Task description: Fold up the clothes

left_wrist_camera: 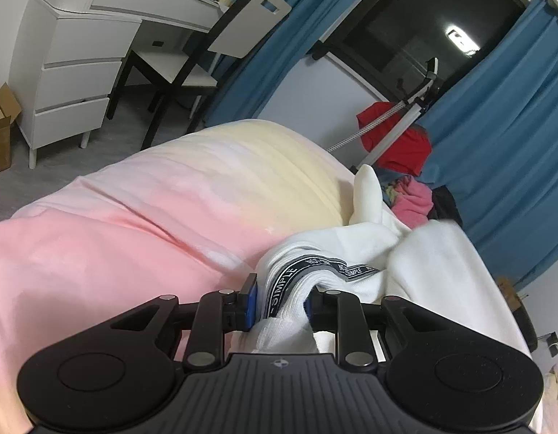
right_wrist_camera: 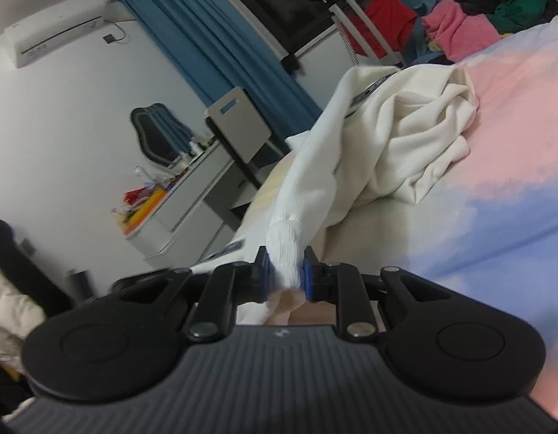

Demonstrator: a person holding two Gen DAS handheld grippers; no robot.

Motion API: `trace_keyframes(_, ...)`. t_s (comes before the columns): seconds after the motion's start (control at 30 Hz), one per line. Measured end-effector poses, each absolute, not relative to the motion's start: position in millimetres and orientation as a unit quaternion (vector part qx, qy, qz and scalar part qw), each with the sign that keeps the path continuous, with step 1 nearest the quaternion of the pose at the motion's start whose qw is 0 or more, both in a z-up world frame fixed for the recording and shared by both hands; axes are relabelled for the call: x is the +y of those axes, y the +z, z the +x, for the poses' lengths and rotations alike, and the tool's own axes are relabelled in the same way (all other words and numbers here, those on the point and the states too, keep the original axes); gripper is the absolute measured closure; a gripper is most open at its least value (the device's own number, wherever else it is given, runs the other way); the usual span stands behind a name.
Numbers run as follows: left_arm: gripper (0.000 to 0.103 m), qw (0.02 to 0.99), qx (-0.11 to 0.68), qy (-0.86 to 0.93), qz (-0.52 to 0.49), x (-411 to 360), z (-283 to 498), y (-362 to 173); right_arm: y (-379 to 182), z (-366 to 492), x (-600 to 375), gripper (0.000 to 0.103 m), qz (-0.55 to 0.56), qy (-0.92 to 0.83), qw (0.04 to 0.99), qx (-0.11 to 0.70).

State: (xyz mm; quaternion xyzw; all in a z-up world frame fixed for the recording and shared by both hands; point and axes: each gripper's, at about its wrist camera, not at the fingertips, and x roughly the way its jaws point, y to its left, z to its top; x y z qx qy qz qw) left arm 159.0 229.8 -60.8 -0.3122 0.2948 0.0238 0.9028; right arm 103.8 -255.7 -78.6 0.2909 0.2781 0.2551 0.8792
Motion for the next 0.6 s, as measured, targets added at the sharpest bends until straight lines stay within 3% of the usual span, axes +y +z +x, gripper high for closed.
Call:
trace_keyframes(0.27,0.078,0.903,0.303,0.026,-0.303,230.1,160.6,-63.0,-109.4,94.7,-220.0,0.078,0.215,0.241,0.847,0.421)
trace_keyframes(0.37,0.075,0.9,0.307,0.033,-0.309,230.9,162.4,-67.0,-120.8,104.6,-223.7,0.064,0.244,0.229,0.837,0.433)
trace_keyframes(0.47,0.064,0.897,0.316,0.033,-0.308,229.9,165.0,-70.8,-131.6,110.4,-232.1,0.05,0.277,0.211,0.831,0.434)
trace_keyframes(0.6,0.044,0.893,0.337,0.04,-0.294,224.4,166.9,-71.1,-143.1,116.1,-242.3,0.047,0.33,0.187,0.816,0.437)
